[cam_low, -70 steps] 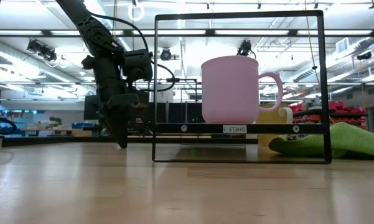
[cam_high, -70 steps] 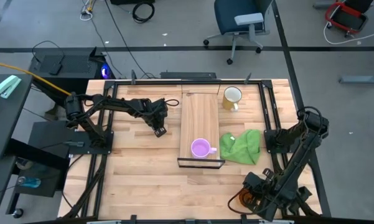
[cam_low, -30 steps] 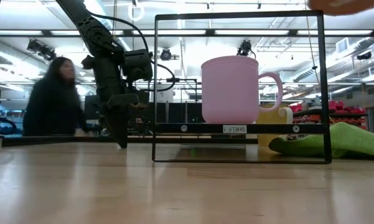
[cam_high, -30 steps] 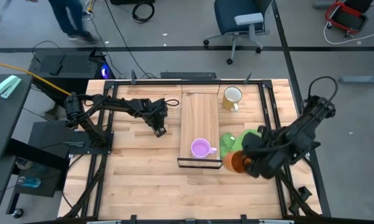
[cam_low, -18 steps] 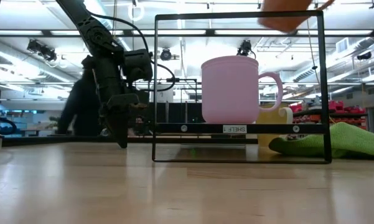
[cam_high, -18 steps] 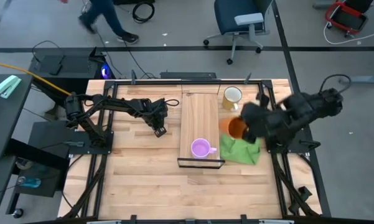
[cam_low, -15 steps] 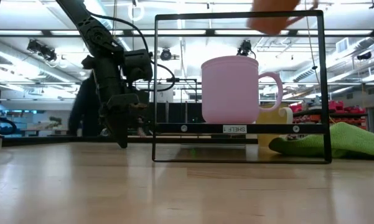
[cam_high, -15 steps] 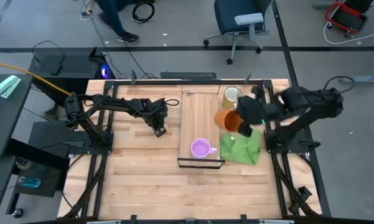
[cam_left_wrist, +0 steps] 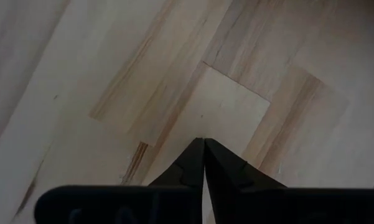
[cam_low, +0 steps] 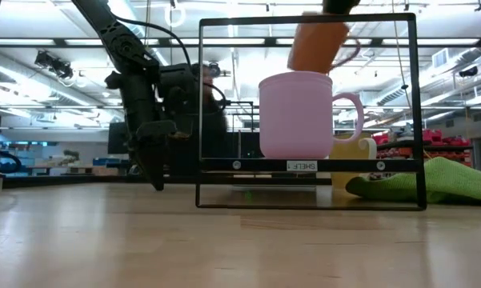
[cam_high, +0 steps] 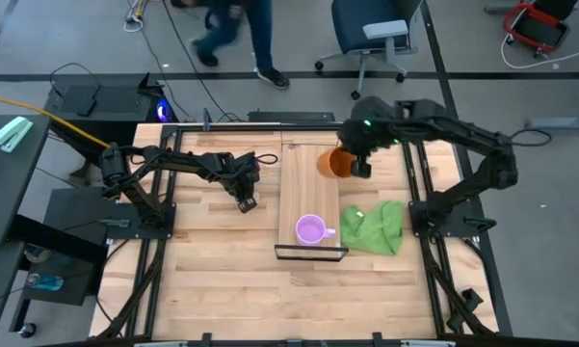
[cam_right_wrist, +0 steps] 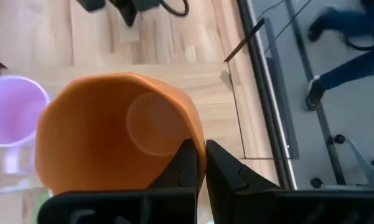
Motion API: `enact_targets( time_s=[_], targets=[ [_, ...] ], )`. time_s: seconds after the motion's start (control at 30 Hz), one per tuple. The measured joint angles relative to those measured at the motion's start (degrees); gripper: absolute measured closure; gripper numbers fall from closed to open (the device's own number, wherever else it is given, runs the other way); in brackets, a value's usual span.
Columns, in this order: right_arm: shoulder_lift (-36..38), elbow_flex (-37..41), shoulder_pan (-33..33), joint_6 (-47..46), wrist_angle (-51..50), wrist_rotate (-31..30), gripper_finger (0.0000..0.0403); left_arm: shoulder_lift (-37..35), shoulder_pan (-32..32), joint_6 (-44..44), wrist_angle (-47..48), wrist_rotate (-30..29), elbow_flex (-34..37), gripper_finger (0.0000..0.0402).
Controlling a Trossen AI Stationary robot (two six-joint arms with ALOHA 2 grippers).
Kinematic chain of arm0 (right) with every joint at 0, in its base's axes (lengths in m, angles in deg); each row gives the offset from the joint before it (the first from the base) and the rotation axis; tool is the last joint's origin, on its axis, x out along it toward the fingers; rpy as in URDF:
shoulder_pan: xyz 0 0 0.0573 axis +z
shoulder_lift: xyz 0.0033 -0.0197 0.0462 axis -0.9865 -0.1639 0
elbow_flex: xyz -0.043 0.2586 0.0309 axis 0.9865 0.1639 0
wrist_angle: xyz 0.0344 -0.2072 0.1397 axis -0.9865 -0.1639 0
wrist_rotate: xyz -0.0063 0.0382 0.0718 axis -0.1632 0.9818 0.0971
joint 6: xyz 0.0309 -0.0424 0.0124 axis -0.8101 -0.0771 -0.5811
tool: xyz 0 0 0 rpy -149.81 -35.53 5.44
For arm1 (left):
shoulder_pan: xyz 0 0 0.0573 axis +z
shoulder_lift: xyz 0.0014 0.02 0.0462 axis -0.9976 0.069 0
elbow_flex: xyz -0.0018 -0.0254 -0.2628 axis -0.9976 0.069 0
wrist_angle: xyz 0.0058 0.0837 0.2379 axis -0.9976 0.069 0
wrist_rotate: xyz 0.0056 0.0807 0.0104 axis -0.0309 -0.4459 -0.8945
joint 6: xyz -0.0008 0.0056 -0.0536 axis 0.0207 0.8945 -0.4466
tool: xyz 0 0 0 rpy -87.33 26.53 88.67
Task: Stack small to large cups/mugs on shelf
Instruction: Put the orange mug on the shelf
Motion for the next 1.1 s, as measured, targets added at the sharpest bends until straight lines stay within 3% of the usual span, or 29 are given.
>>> enact_targets(
  time_s=[0.17, 0.5, 0.8, 1.1],
  targets=[
    [-5.6, 0.0, -4.9, 6.5, 0.8, 6.3, 0.0390, 0.0, 0.0, 0.1, 0.0, 0.0, 0.0, 0.0391],
    [-15.0, 0.0, -5.1, 14.0, 0.9, 15.1, 0.0390, 0.0, 0.0, 0.1, 0.0, 0.0, 0.0, 0.0377],
    [-19.0, 0.0, -5.4, 17.9, 5.6, 18.5, 0.0390, 0.0, 0.0, 0.0, -0.4, -0.1, 0.0, 0.0392],
    [-21.6, 0.0, -5.6, 17.8, 4.8, 18.9, 0.0390, 0.0, 0.0, 0.0, -0.5, -0.1, 0.0, 0.0376]
  ],
)
